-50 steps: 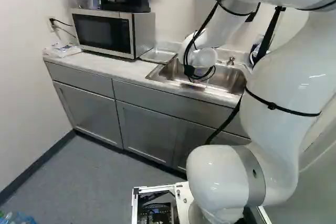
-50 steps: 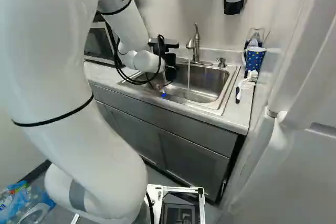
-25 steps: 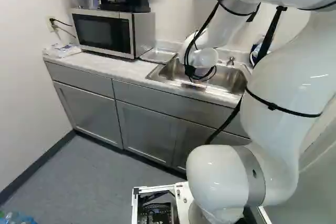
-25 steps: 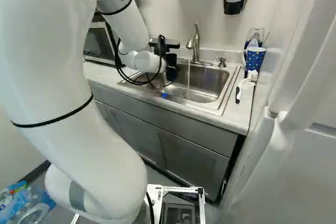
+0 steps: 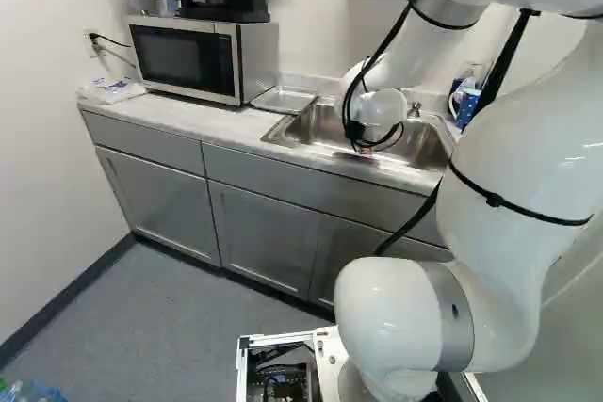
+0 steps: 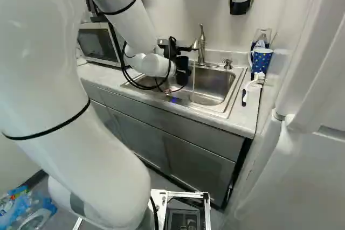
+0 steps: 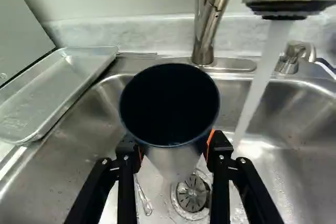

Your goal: Rinse the cup and place it in the tray

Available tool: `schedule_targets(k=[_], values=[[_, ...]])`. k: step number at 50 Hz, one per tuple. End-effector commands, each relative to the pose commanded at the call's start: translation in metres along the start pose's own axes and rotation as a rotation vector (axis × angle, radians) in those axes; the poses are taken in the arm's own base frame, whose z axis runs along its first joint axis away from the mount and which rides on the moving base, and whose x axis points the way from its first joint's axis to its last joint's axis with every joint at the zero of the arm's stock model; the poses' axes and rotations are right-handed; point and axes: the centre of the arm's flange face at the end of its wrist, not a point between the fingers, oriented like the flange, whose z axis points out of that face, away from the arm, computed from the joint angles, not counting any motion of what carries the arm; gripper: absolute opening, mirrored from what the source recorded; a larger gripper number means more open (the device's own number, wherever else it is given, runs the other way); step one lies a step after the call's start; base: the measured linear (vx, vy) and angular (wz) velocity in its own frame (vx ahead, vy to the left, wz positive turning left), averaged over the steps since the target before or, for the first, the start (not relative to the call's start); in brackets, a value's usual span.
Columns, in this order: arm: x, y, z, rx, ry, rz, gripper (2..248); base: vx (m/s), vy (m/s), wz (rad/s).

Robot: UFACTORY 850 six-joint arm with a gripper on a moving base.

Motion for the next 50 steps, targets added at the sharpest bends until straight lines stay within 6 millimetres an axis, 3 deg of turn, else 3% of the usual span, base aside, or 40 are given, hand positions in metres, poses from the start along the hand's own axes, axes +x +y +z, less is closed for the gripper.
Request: schedule_targets(k=[26, 50], values=[[0.001, 0.038, -0.004, -0.074, 0.005, 0.036, 126, 0.0, 0.0, 0.0], [0.001, 0.039, -0.004, -0.075, 0.006, 0.037, 126, 0.0, 0.0, 0.0]])
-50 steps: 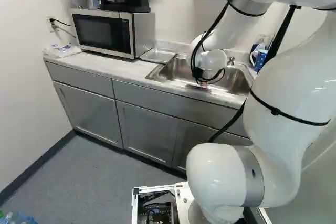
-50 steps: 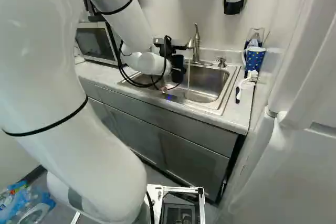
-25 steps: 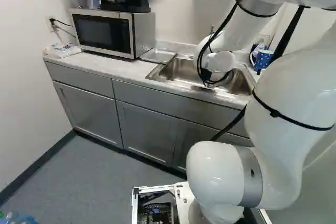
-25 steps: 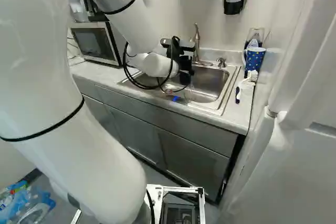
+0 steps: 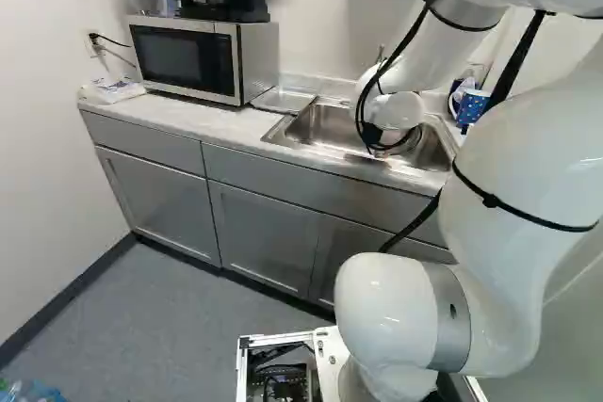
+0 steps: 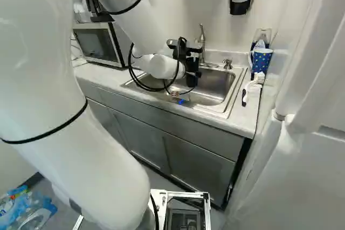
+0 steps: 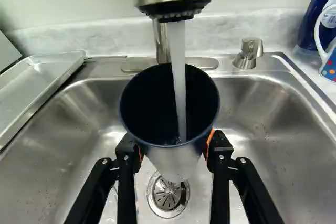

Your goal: Rinse the cup and place it in the tray

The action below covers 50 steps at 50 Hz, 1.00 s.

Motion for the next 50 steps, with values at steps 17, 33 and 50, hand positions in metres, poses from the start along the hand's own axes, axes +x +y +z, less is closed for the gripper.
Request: schedule_targets(k=[17, 33, 50], values=[[0.0, 0.0, 0.0, 0.0, 0.0, 0.0, 126, 0.0, 0.0, 0.0], [0.0, 0.0, 0.0, 0.0, 0.0, 0.0, 126, 0.0, 0.0, 0.0], [0.0, 0.0, 0.0, 0.0, 0.0, 0.0, 126, 0.0, 0.0, 0.0]])
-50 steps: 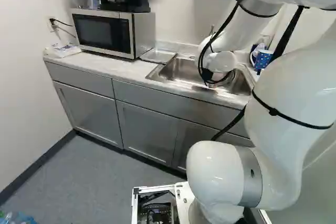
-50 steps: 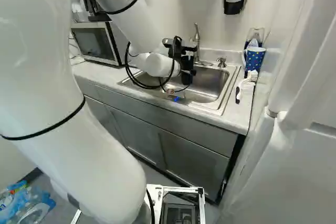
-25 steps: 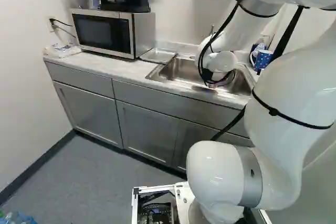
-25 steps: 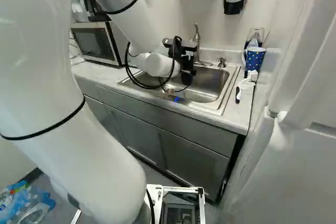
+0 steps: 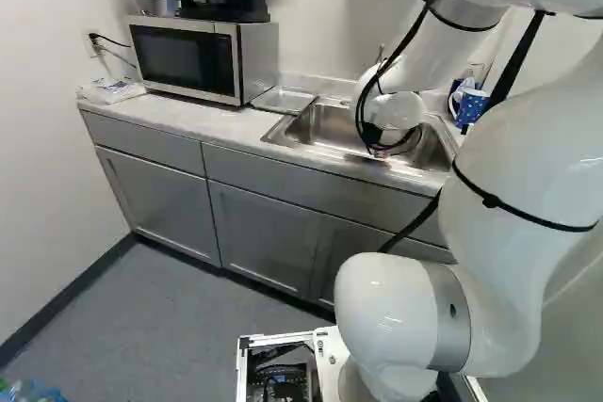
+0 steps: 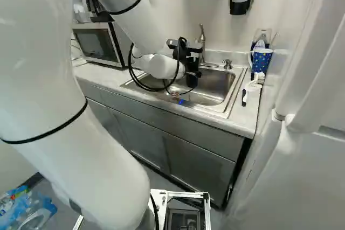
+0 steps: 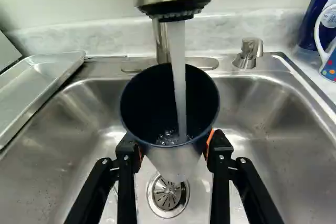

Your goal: Rinse the cup and place it in the tray

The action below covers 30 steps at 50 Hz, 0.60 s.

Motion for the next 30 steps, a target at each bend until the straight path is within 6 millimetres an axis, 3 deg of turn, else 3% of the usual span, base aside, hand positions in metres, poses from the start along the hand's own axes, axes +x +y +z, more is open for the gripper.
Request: schedule_targets(k=[30], values=[[0.0, 0.0, 0.0, 0.0, 0.0, 0.0, 126, 0.0, 0.0, 0.0]])
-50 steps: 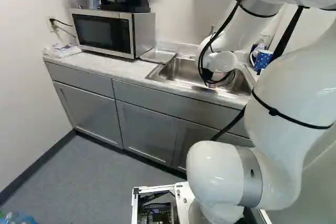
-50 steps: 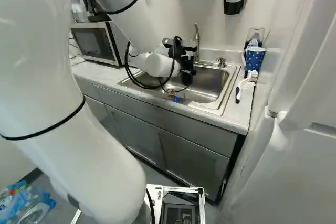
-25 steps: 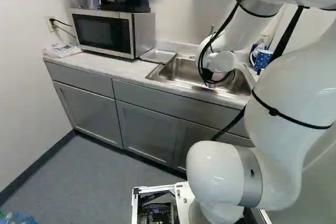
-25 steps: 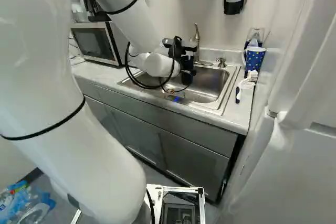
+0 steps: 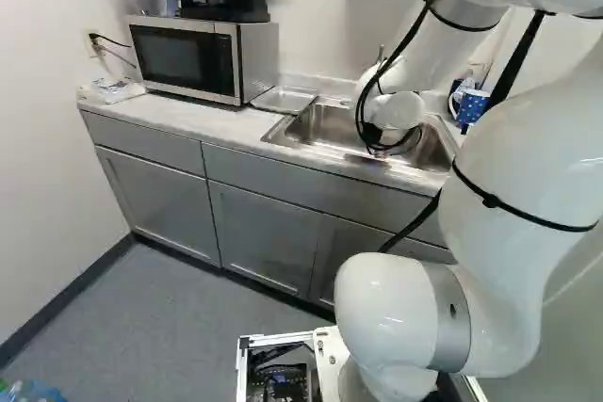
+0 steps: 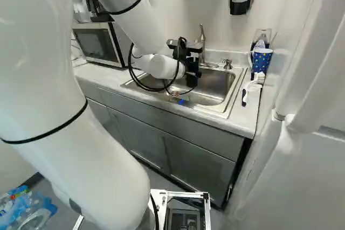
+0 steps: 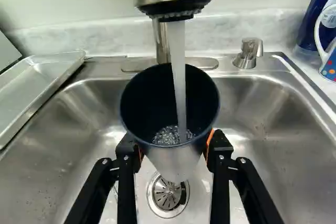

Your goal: Rinse the cup and place it in the tray

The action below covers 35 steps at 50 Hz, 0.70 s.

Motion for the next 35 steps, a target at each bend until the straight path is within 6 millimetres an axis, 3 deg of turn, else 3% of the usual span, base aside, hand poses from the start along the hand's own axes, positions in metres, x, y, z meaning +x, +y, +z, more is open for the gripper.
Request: schedule_targets(k=[35], values=[[0.0, 0.0, 0.0, 0.0, 0.0, 0.0, 126, 0.0, 0.0, 0.0]])
